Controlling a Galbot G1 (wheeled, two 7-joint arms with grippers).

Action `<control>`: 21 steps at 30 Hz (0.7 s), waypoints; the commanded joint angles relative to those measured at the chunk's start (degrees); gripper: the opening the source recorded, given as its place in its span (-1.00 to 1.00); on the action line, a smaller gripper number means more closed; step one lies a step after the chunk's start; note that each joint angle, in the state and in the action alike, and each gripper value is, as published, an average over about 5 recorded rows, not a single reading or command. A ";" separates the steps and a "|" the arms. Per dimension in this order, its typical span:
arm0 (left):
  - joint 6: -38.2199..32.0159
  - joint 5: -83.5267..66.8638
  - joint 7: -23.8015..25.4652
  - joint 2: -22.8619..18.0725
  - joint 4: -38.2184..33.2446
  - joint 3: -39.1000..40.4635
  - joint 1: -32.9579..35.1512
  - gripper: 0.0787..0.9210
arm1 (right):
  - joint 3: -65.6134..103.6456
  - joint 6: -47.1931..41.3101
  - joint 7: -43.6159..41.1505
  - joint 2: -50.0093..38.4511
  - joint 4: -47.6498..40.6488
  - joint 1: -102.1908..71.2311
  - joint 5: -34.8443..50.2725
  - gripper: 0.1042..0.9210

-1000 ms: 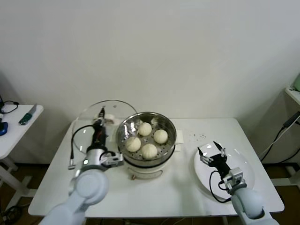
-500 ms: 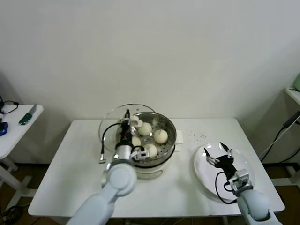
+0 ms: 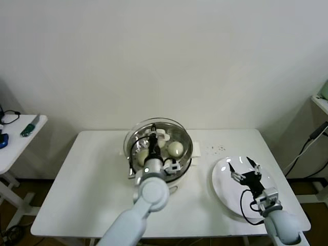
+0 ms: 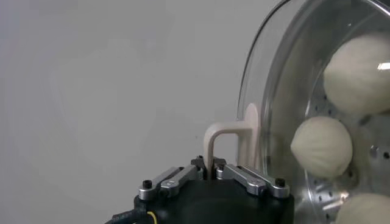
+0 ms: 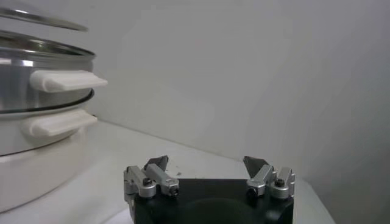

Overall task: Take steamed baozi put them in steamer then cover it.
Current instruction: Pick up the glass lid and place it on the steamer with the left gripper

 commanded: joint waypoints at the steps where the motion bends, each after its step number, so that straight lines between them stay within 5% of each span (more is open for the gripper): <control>1: 2.80 1.71 -0.41 -4.94 3.89 0.57 -0.38 -0.83 | 0.99 0.32 -0.35 0.23 -0.16 -0.27 -0.02 0.76; 21: 2.80 1.72 0.46 -1.88 4.13 1.13 -0.27 -0.83 | 0.85 0.75 -0.55 0.44 -0.93 0.61 -0.09 0.76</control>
